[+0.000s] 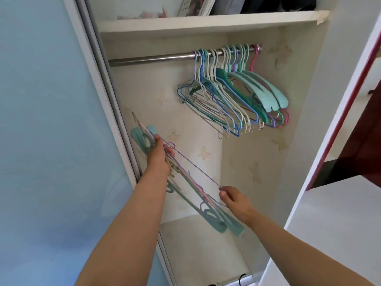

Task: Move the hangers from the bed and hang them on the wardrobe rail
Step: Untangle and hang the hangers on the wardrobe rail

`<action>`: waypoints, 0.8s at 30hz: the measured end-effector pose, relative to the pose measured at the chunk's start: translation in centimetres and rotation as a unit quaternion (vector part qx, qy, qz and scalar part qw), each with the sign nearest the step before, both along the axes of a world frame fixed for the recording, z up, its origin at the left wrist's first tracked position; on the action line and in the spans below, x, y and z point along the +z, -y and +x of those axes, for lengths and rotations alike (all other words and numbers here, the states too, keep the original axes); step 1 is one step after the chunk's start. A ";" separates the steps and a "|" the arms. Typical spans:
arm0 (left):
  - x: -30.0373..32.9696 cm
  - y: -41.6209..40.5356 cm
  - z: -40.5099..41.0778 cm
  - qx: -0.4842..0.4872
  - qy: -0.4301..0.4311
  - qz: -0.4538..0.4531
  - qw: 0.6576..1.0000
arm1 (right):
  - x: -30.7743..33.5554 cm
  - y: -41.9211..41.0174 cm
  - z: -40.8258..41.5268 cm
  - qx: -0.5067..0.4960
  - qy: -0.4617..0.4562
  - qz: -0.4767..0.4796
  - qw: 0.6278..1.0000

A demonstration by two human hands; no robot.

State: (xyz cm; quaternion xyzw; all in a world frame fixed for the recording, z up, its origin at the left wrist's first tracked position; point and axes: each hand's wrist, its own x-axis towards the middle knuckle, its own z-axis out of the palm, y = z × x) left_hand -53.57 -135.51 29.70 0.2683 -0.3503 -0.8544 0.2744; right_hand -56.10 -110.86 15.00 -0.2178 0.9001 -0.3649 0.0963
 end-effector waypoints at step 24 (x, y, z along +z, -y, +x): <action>-6.4 0.3 2.6 0.018 0.131 -0.104 0.986 | 0.9 -3.9 -4.1 -0.111 -0.146 0.284 0.941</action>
